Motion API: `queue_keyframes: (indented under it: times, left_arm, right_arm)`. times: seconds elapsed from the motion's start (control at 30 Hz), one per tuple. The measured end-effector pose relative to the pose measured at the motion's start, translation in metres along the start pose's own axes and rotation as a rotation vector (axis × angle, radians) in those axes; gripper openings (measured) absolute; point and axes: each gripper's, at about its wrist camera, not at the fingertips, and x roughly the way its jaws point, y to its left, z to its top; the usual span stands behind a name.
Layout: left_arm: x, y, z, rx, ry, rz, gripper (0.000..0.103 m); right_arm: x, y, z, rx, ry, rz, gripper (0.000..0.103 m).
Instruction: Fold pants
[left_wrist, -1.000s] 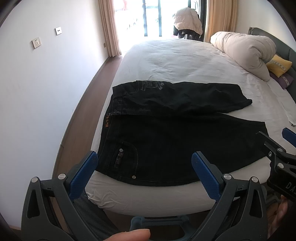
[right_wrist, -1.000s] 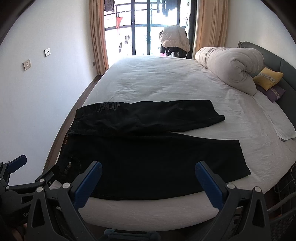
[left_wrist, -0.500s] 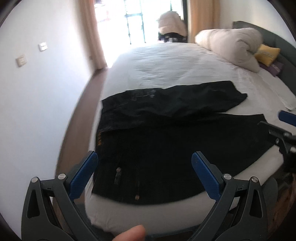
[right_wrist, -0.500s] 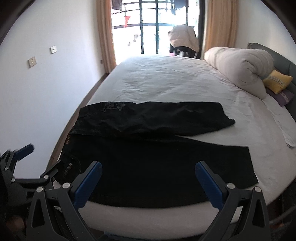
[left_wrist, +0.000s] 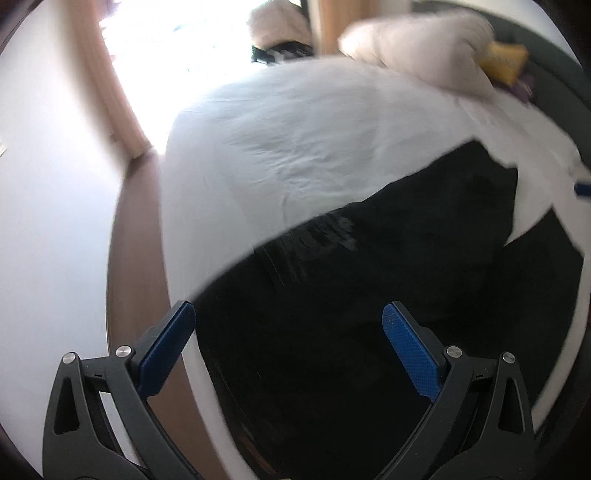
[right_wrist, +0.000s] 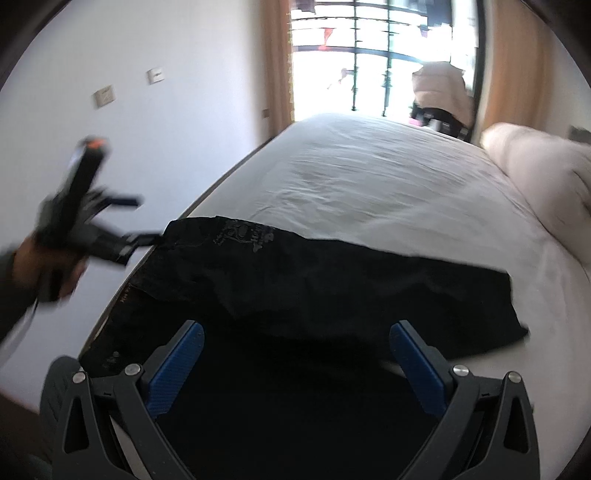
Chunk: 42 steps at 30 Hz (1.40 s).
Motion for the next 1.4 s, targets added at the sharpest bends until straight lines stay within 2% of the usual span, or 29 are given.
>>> queue_keyframes:
  times: [0.1,0.2,0.3,0.47,0.53,0.6,0.67,0.7,0.87,1.03,1.1,1.4]
  left_arm:
    - [0.058,0.025,0.031,0.117,0.102,-0.065,0.103]
    - [0.102,0.038,0.046,0.159,0.182,-0.146,0.102]
    - [0.131,0.037,0.044,0.177,0.253,-0.212,0.088]
    - [0.167,0.046,0.049,0.186,0.333,-0.315,0.075]
    - [0.173,0.052,0.051,0.178,0.337,-0.342,0.07]
    - [0.176,0.06,0.054,0.146,0.33,-0.376,0.06]
    - [0.176,0.064,0.053,0.121,0.328,-0.397,0.04]
    - [0.176,0.065,0.053,0.114,0.333,-0.407,0.034]
    - [0.168,0.048,0.048,0.185,0.337,-0.358,0.008]
    - [0.136,0.029,0.037,0.267,0.206,-0.233,0.006]
    - [0.117,0.026,0.03,0.27,0.148,-0.21,0.006]
    - [0.063,0.001,0.0,0.384,0.015,-0.105,0.006]
  right_arm:
    - [0.03,-0.009,0.013,-0.085,0.02,0.044,0.1]
    - [0.067,-0.021,0.025,-0.136,0.065,0.126,0.091]
    - [0.1,-0.037,0.038,-0.138,0.118,0.162,0.081]
    - [0.128,-0.055,0.046,-0.118,0.123,0.213,0.078]
    - [0.135,-0.06,0.047,-0.116,0.127,0.235,0.076]
    - [0.142,-0.062,0.049,-0.122,0.132,0.237,0.075]
    - [0.149,-0.063,0.051,-0.13,0.14,0.243,0.074]
    - [0.152,-0.063,0.052,-0.136,0.144,0.246,0.073]
    - [0.163,-0.066,0.066,-0.17,0.152,0.256,0.07]
    - [0.185,-0.064,0.083,-0.26,0.181,0.24,0.07]
    - [0.194,-0.059,0.09,-0.315,0.196,0.234,0.064]
    - [0.238,-0.037,0.122,-0.483,0.281,0.293,0.052]
